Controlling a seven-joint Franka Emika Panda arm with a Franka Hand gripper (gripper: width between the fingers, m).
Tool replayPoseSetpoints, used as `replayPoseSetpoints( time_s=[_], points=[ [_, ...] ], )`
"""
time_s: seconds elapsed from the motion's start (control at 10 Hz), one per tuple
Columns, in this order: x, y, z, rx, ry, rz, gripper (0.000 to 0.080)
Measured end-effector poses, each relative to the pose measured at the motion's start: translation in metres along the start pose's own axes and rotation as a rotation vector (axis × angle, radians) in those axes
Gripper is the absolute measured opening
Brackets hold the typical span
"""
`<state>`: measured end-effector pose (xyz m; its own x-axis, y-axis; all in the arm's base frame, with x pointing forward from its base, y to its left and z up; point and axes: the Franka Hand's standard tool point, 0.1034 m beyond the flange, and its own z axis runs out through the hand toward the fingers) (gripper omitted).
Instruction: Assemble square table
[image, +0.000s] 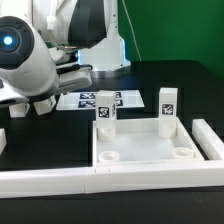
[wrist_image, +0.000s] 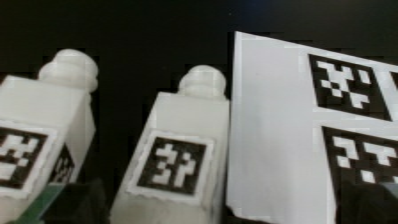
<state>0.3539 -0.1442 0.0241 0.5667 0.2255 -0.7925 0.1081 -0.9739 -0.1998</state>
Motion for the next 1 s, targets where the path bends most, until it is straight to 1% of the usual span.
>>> replayPoseSetpoints(
  time_s=[0.2,0.6,0.7,1.0],
  points=[
    [-0.0028,0.006,0.0013,0.005,-0.001,-0.016,0.0649],
    [0.0011,0.0008,0.002,-0.006,-0.006,-0.034,0.0649],
    [0.0033,0.0015,0.002,-0.01,0.004,-0.06,0.0649],
    [0.0041,0.0,0.0016,-0.014,0.003,-0.064,0.0649]
  ],
)
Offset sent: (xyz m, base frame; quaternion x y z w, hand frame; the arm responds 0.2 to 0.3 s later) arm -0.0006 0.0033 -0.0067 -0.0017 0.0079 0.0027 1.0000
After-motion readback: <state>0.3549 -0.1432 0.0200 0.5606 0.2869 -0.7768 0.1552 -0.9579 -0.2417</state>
